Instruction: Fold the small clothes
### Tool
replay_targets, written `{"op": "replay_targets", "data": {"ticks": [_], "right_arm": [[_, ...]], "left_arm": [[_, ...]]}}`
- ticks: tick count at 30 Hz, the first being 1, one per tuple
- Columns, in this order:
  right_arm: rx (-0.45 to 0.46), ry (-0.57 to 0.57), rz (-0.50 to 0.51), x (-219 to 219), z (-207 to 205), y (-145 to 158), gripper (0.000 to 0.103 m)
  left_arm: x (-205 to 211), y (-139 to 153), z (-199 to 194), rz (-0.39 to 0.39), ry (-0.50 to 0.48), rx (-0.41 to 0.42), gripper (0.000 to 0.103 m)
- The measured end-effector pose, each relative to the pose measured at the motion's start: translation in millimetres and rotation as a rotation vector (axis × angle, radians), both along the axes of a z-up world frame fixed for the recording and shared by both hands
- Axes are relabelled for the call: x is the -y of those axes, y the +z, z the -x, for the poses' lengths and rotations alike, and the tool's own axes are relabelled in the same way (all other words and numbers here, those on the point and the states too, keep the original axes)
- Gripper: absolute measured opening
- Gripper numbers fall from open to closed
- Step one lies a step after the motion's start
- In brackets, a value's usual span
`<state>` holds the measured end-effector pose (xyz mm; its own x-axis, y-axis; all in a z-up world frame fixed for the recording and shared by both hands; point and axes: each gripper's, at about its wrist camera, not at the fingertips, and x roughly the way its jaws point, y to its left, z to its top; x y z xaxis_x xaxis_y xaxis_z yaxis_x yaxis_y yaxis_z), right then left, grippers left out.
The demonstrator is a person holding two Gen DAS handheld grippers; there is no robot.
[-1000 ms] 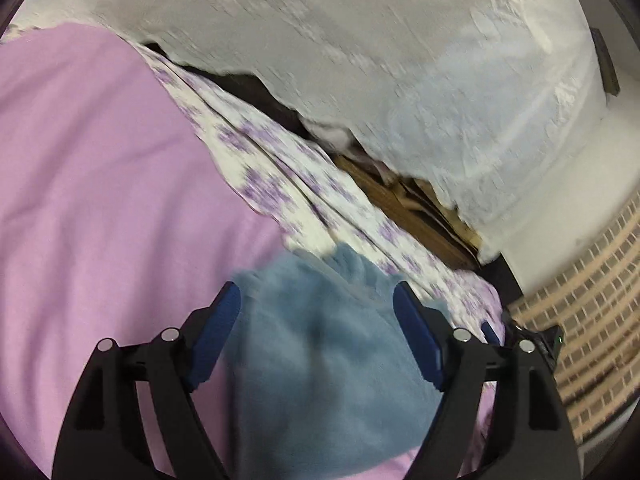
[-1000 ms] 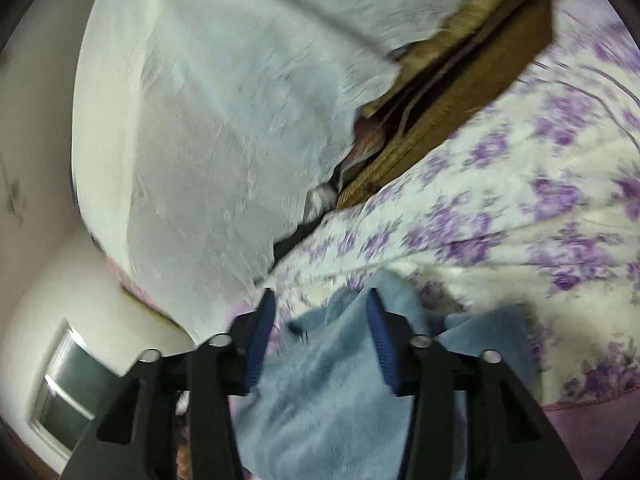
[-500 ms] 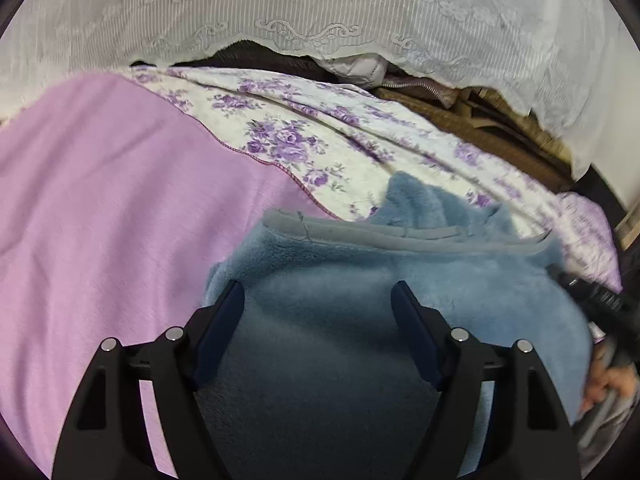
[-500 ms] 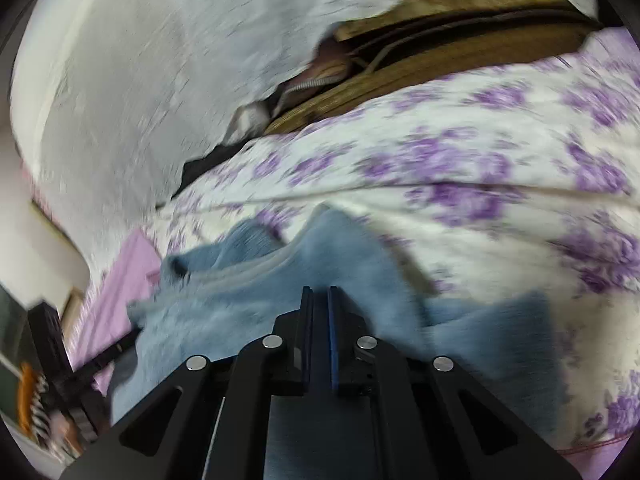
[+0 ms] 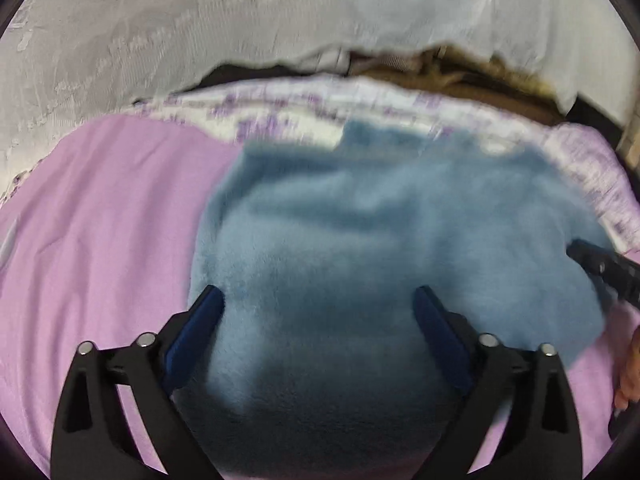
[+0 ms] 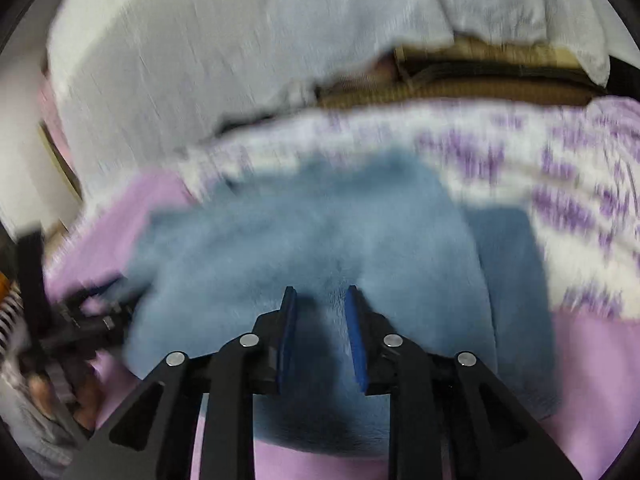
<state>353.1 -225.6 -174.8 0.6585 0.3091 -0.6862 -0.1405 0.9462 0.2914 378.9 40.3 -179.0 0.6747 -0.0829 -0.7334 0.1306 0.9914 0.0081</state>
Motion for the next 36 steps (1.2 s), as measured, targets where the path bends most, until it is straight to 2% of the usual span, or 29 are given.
{"op": "replay_targets", "data": {"ticks": [4,7,9,12,13,14,16,20,24,27,31,36], "right_arm": [[0.021,-0.016,0.022,-2.2,1.6,2.7,0.023],[0.085,-0.04,0.088,-13.6,23.6,14.1,0.029],[0.105,-0.011,0.137,-25.8,32.0,18.4,0.037],[0.069,0.032,0.26,-48.2,32.4,9.9,0.048],[0.043,0.04,0.283,-52.8,27.4,7.1,0.048],[0.031,0.042,0.297,-55.0,24.6,4.5,0.048],[0.034,0.039,0.304,-55.1,25.5,4.5,0.048],[0.053,0.028,0.315,-56.7,29.4,6.0,0.048],[0.109,0.001,0.247,-52.1,49.6,18.4,0.048],[0.08,-0.009,0.256,-52.9,50.5,13.7,0.051],[0.009,-0.003,0.21,-45.3,40.3,4.6,0.057],[0.018,-0.002,0.198,-45.0,43.6,4.3,0.06]], "left_arm": [[-1.2,1.6,4.3,-0.029,0.031,0.012,0.099],[0.2,13.7,33.4,-0.015,0.009,0.063,0.098],[10.5,15.8,47.3,-0.021,-0.018,0.069,0.098],[29.3,4.8,47.8,-0.131,-0.03,0.071,0.099],[31.8,-4.2,40.5,-0.157,-0.025,0.031,0.099],[30.9,-7.0,34.2,-0.15,-0.024,0.009,0.099],[26.6,-6.4,32.9,-0.127,-0.02,0.007,0.099],[30.6,-3.7,42.2,-0.168,-0.003,0.049,0.099],[25.9,5.3,59.6,-0.152,0.03,0.089,0.099],[19.5,7.1,61.0,-0.137,0.06,0.086,0.099],[13.0,1.4,53.6,-0.113,0.072,0.04,0.099],[13.9,1.6,58.2,-0.128,0.078,0.056,0.099]]}}
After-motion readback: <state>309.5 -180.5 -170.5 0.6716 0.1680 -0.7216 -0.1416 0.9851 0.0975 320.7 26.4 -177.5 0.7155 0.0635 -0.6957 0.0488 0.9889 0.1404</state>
